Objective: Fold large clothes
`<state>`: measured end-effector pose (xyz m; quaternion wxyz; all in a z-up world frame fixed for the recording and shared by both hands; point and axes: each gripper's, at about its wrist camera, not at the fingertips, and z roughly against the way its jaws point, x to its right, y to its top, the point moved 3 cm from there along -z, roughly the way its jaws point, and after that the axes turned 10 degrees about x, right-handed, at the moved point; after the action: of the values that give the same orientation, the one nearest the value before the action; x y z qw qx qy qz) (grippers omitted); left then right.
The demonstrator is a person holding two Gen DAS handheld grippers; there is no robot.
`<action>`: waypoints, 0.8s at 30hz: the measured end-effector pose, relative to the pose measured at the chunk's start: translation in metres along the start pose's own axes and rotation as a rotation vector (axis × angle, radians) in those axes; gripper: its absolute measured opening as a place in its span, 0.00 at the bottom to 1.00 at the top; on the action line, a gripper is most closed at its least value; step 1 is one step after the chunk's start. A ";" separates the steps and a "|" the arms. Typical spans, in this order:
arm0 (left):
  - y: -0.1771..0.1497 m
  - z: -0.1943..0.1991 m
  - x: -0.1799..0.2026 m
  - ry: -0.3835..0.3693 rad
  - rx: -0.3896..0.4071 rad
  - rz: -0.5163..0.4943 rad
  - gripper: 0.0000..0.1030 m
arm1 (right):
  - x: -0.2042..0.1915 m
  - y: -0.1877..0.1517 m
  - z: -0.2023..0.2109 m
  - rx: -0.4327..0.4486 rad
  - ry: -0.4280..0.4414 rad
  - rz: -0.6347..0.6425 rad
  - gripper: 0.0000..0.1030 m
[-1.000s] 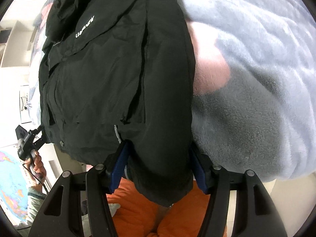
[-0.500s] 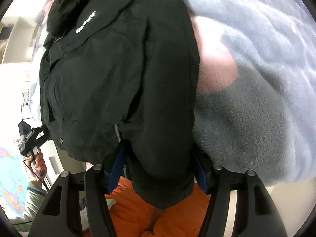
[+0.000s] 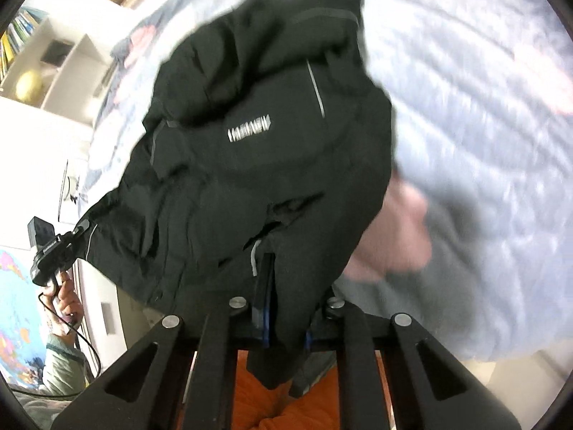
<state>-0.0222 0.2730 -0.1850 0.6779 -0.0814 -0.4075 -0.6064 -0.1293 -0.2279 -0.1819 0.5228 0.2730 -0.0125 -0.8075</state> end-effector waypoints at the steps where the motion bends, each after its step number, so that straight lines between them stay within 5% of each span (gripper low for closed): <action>1: 0.008 0.001 0.007 -0.011 0.007 -0.015 0.11 | -0.004 0.006 0.005 0.014 -0.002 0.003 0.15; 9: 0.077 -0.006 0.065 -0.082 0.085 -0.091 0.11 | -0.032 0.069 0.034 0.163 -0.041 0.012 0.15; 24: 0.163 -0.033 0.097 -0.148 0.024 -0.235 0.11 | -0.059 0.137 0.056 0.359 -0.138 -0.065 0.15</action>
<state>0.1310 0.2213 -0.0809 0.5714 -0.0696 -0.4702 -0.6690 -0.0225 -0.2551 -0.0671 0.4372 0.3064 -0.1834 -0.8254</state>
